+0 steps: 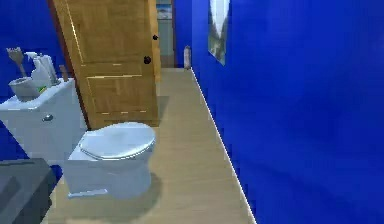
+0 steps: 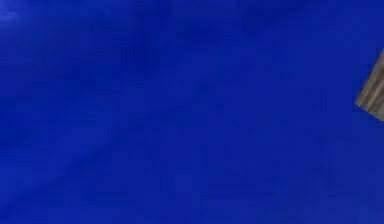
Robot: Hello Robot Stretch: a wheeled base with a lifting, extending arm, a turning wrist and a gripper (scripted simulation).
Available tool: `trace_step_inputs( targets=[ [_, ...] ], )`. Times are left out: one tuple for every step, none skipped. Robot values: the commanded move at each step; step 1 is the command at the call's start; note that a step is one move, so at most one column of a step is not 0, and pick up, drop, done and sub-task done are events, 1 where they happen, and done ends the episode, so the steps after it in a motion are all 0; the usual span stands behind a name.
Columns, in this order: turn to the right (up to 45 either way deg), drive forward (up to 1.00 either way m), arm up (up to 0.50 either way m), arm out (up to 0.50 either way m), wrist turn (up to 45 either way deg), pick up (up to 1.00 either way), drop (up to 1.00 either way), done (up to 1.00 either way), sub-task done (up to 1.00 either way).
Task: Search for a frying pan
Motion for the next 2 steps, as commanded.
trace_step_inputs(
  targets=[
    [0.0,1.00,0.00,0.00,0.0,0.00,0.00,0.00,0.00],
    [24.0,0.00,0.00,0.00,0.0,0.00,0.00,0.00,0.00]
  ],
)
